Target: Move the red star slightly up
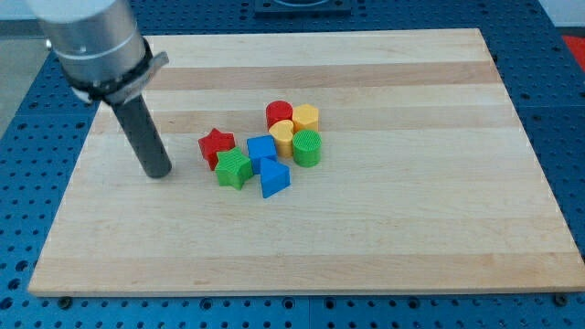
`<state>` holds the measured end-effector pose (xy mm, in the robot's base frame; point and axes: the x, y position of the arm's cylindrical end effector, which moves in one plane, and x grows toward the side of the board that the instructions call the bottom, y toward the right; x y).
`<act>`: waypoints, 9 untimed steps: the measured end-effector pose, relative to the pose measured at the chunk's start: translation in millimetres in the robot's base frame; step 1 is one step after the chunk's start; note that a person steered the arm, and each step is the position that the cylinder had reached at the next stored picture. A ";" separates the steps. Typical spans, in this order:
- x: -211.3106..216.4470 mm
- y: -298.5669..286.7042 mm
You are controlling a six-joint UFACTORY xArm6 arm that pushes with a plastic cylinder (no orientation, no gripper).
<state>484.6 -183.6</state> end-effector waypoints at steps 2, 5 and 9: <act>1.1 29.7; -36.6 36.9; -26.2 68.8</act>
<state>458.4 -114.8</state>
